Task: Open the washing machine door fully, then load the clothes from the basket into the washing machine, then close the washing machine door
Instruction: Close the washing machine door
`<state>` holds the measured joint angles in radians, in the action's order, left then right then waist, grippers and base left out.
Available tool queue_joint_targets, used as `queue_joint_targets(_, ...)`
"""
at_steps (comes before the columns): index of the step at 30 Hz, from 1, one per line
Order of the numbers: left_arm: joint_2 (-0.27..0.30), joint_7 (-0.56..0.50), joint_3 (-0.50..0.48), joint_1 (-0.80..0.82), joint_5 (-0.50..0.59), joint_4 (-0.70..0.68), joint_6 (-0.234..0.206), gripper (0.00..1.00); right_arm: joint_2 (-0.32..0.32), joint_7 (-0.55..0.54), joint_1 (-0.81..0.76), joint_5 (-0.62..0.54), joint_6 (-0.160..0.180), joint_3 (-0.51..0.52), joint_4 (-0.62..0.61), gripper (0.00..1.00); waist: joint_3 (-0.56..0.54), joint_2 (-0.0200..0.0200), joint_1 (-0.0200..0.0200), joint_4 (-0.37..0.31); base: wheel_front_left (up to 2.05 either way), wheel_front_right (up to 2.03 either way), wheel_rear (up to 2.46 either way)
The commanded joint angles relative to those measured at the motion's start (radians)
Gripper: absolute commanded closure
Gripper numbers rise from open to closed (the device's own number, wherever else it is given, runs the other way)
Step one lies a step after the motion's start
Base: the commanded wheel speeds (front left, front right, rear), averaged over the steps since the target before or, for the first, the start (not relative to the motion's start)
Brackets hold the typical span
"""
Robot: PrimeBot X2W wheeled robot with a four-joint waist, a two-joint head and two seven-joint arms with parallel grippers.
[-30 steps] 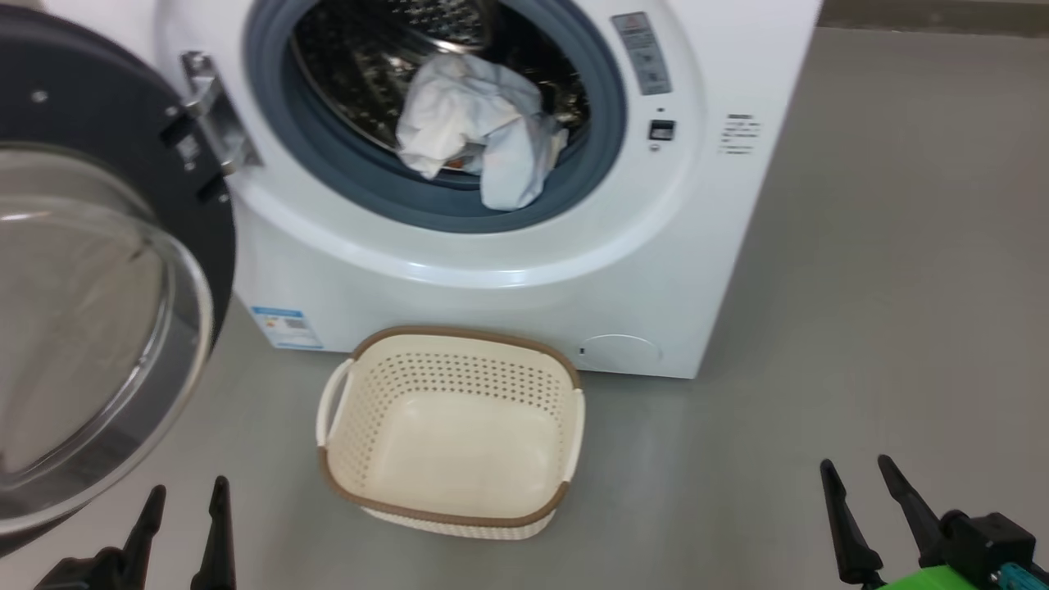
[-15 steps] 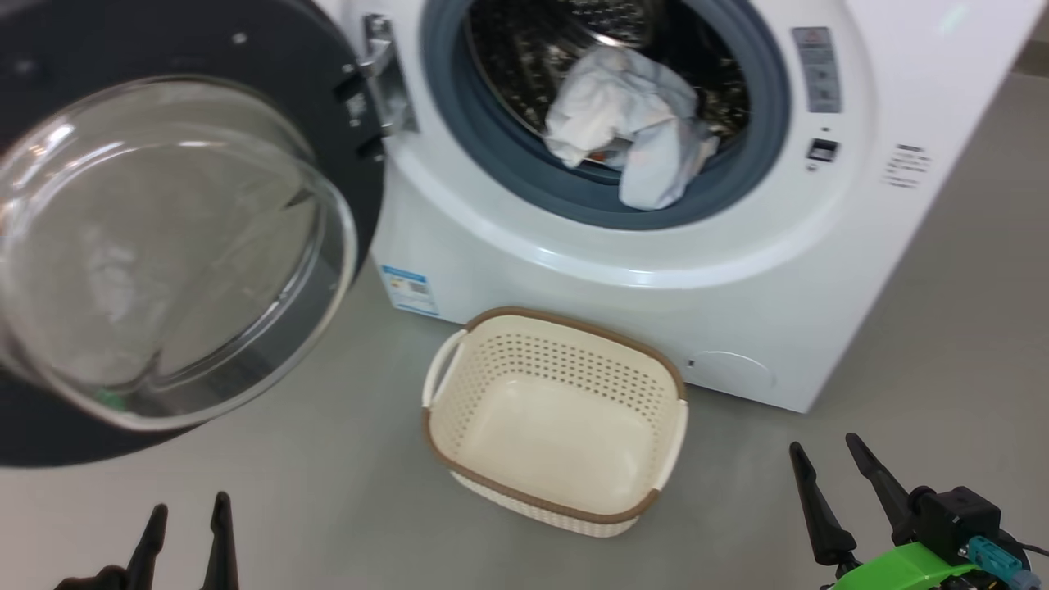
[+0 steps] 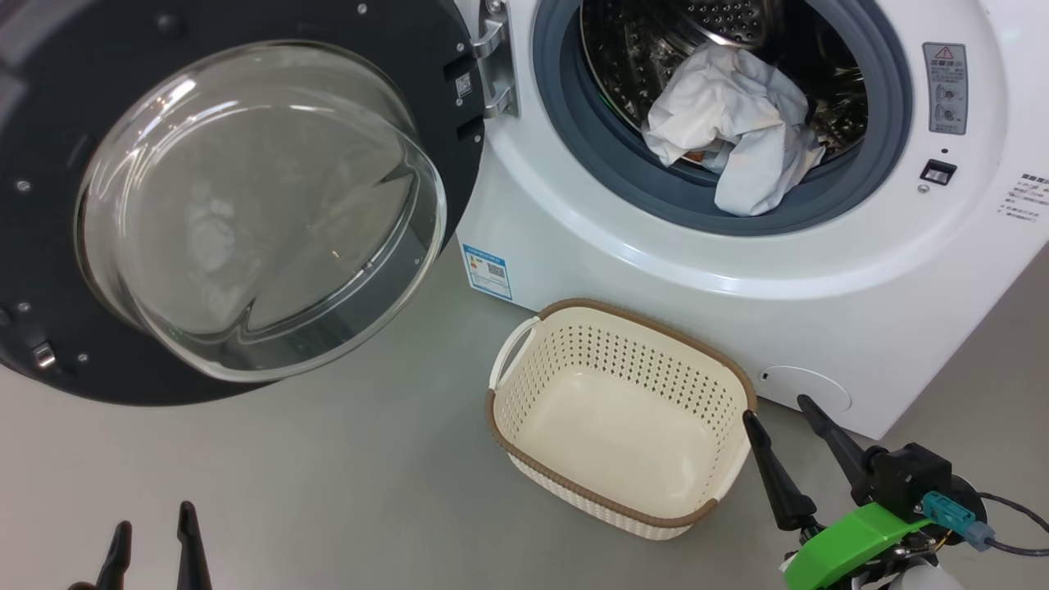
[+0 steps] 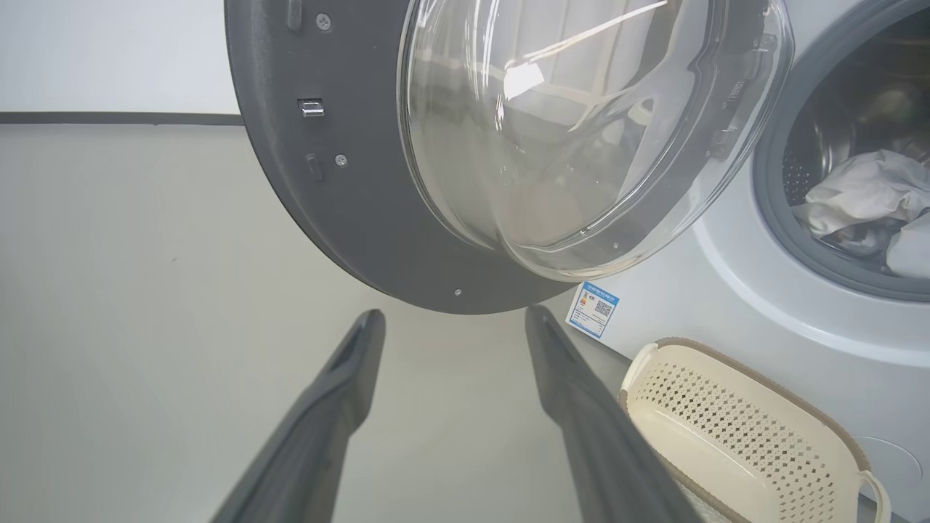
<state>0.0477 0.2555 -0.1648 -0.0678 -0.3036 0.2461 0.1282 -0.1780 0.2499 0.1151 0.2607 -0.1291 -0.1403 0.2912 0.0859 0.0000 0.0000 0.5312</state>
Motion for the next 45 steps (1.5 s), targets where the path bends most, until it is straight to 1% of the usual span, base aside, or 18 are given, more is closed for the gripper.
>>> queue_joint_targets(1,0.013,0.006,-0.039,0.007,0.011,-0.03,0.003,0.0,-0.011,0.012,0.031,0.014,-0.002,-0.027,-0.016,0.0,0.004,0.0,0.0,0.004,0.0,0.0,0.0)
queue_joint_targets(8,0.006,0.006,-0.051,-0.003,0.006,-0.053,0.003,0.0,-0.018,0.012,0.041,0.023,-0.002,-0.046,-0.006,0.0,0.003,0.0,0.0,0.004,0.0,0.0,0.0)
queue_joint_targets(9,0.005,0.006,-0.05,-0.001,-0.001,-0.059,0.003,0.21,-0.018,0.012,0.04,0.024,-0.002,-0.046,-0.006,0.0,0.003,0.0,0.0,0.004,0.0,0.0,0.0)
queue_joint_targets(10,0.005,0.006,-0.051,0.003,-0.012,-0.069,0.003,0.51,-0.017,0.012,0.039,0.025,-0.002,-0.045,-0.005,0.0,0.003,0.0,0.0,0.004,0.0,0.0,0.0)
queue_joint_targets(11,0.005,0.006,-0.054,0.006,-0.028,-0.078,0.003,0.64,-0.016,0.012,0.036,0.026,-0.002,-0.041,-0.006,0.0,0.003,0.0,0.0,0.003,0.0,0.0,0.0)
queue_joint_targets(12,0.004,0.006,-0.058,0.011,-0.042,-0.091,0.003,1.0,-0.014,0.012,0.032,0.026,-0.002,-0.035,-0.007,0.0,0.004,0.0,0.0,0.003,0.0,0.0,0.0)
queue_joint_targets(15,0.013,0.006,-0.078,0.031,-0.076,-0.142,0.003,1.0,-0.005,0.012,0.012,0.026,-0.002,-0.012,-0.013,0.0,0.005,0.0,0.0,0.001,0.0,0.0,0.0)
queue_joint_targets(18,0.056,0.006,-0.118,0.065,-0.105,-0.21,0.003,1.0,0.007,0.012,-0.016,0.023,-0.002,0.014,-0.024,0.0,0.006,0.0,0.0,-0.002,0.0,0.0,0.0)
queue_joint_targets(23,0.176,0.006,-0.173,0.155,-0.168,-0.299,0.003,1.0,0.027,0.012,-0.071,0.012,-0.002,0.063,-0.044,0.0,0.014,0.0,0.0,-0.007,0.0,0.0,0.0)
queue_joint_targets(25,0.226,0.006,-0.206,0.204,-0.229,-0.308,0.003,1.0,0.032,0.012,-0.08,0.007,-0.002,0.076,-0.053,0.0,0.025,0.0,0.0,-0.02,0.0,0.0,0.0)
queue_joint_targets(28,0.319,0.006,-0.243,0.277,-0.321,-0.288,0.003,1.0,0.034,0.012,-0.082,0.0,-0.002,0.09,-0.063,0.0,0.042,0.0,0.0,-0.042,0.0,0.0,0.0)
queue_joint_targets(33,0.462,0.006,-0.272,0.386,-0.458,-0.193,0.003,1.0,0.034,0.012,-0.08,-0.006,-0.002,0.101,-0.075,0.0,0.067,0.0,0.0,-0.076,0.0,0.0,0.0)
queue_joint_targets(36,0.536,0.006,-0.257,0.441,-0.567,-0.092,0.003,1.0,0.034,0.012,-0.077,-0.008,-0.002,0.106,-0.079,0.0,0.08,0.0,0.0,-0.093,0.0,0.0,0.0)
queue_joint_targets(38,0.59,0.003,-0.228,0.473,-0.65,-0.016,0.003,1.0,0.033,0.012,-0.075,-0.01,-0.002,0.108,-0.083,0.0,0.091,0.0,0.0,-0.102,0.0,0.0,0.0)
queue_joint_targets(39,0.59,0.003,-0.228,0.473,-0.65,-0.016,0.003,1.0,0.033,0.012,-0.075,-0.01,-0.002,0.108,-0.083,0.0,0.091,0.0,0.0,-0.102,0.0,0.0,0.0)
queue_joint_targets(43,0.688,-0.075,-0.177,0.551,-0.824,0.129,0.003,1.0,0.03,0.012,-0.07,-0.014,-0.002,0.106,-0.091,0.0,0.116,0.0,0.0,-0.114,0.0,0.0,0.0)
queue_joint_targets(45,0.726,-0.135,-0.158,0.59,-0.912,0.189,0.003,1.0,0.03,0.012,-0.065,-0.017,-0.002,0.106,-0.094,0.0,0.129,0.0,0.0,-0.117,0.0,0.0,0.0)
